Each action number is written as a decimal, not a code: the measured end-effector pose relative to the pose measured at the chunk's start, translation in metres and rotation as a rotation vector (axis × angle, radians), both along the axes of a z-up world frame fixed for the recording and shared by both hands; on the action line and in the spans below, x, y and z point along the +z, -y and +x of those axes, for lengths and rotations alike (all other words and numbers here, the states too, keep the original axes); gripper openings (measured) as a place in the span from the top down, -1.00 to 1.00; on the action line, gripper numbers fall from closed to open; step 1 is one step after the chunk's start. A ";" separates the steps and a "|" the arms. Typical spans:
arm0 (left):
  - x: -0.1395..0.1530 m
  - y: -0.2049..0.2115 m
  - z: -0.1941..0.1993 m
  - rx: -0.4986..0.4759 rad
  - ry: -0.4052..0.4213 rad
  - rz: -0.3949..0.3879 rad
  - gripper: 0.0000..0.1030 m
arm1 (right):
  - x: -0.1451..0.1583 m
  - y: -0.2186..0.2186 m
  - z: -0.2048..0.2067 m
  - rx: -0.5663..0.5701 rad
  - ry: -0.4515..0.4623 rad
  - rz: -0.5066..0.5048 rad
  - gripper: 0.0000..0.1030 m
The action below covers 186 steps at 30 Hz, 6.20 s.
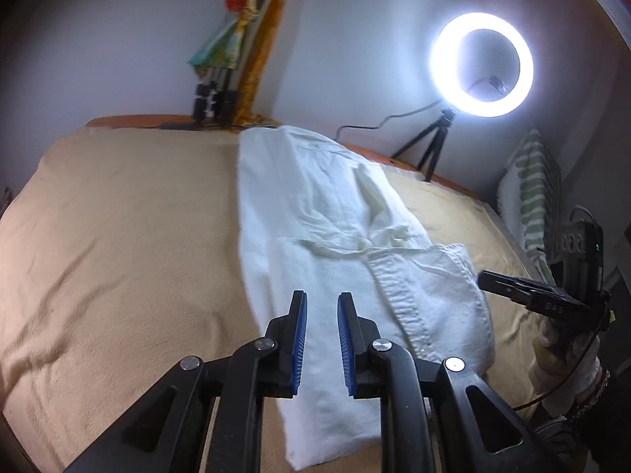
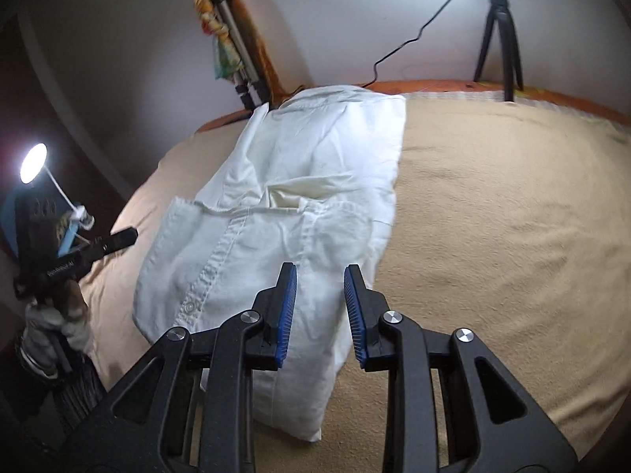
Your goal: Fold small clothes
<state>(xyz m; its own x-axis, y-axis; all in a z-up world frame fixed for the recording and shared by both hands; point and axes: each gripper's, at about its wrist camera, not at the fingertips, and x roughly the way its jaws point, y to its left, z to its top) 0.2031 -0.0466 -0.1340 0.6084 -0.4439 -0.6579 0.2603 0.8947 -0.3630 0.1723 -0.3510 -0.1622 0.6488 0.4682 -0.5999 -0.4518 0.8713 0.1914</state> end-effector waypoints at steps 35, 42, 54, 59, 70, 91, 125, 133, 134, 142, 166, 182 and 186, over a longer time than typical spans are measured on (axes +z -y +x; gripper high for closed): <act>-0.033 0.021 0.206 -0.066 -0.036 0.175 0.67 | 0.009 -0.038 0.156 0.030 -0.048 -0.118 0.50; -0.060 0.027 0.244 -0.078 -0.054 0.195 0.55 | -0.002 -0.048 0.207 0.012 -0.083 -0.145 0.48; -0.040 -0.024 0.269 0.017 -0.014 0.181 0.29 | 0.022 0.005 0.250 -0.109 -0.030 -0.036 -0.28; -0.055 -0.024 0.289 -0.028 -0.086 0.162 0.28 | 0.009 0.004 0.273 -0.091 -0.085 0.000 -0.28; -0.062 -0.001 0.306 -0.075 -0.101 0.096 0.95 | 0.009 -0.023 0.276 -0.040 -0.050 -0.054 0.89; 0.023 -0.004 0.258 -0.055 0.090 0.118 0.97 | 0.088 -0.005 0.215 -0.036 0.125 0.018 0.96; 0.035 -0.005 -0.030 -0.126 0.171 0.172 0.97 | 0.026 -0.007 -0.076 0.002 0.136 -0.047 0.95; 0.001 -0.006 -0.072 -0.185 0.092 0.192 0.91 | -0.010 -0.012 -0.109 -0.024 0.162 -0.161 0.91; -0.002 -0.010 -0.077 -0.185 0.081 0.184 0.91 | -0.013 -0.012 -0.115 -0.025 0.171 -0.183 0.91; -0.002 -0.061 -0.098 -0.076 0.007 -0.030 0.49 | -0.016 0.027 -0.138 -0.047 0.082 -0.061 0.44; -0.036 -0.064 -0.041 -0.027 -0.280 -0.319 1.00 | -0.067 0.054 -0.073 -0.072 -0.291 0.555 0.89; -0.008 -0.052 -0.057 -0.015 -0.176 -0.040 0.52 | -0.032 0.037 -0.055 0.040 -0.217 0.301 0.22; 0.020 -0.042 -0.061 -0.027 -0.096 -0.036 0.52 | -0.022 0.049 -0.030 0.062 -0.218 0.392 0.13</act>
<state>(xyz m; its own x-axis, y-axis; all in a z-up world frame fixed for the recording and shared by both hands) 0.1422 -0.0047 -0.1142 0.5305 -0.4836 -0.6962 0.2468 0.8738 -0.4189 0.1425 -0.4002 -0.1845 0.4907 0.7214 -0.4887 -0.4134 0.6864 0.5983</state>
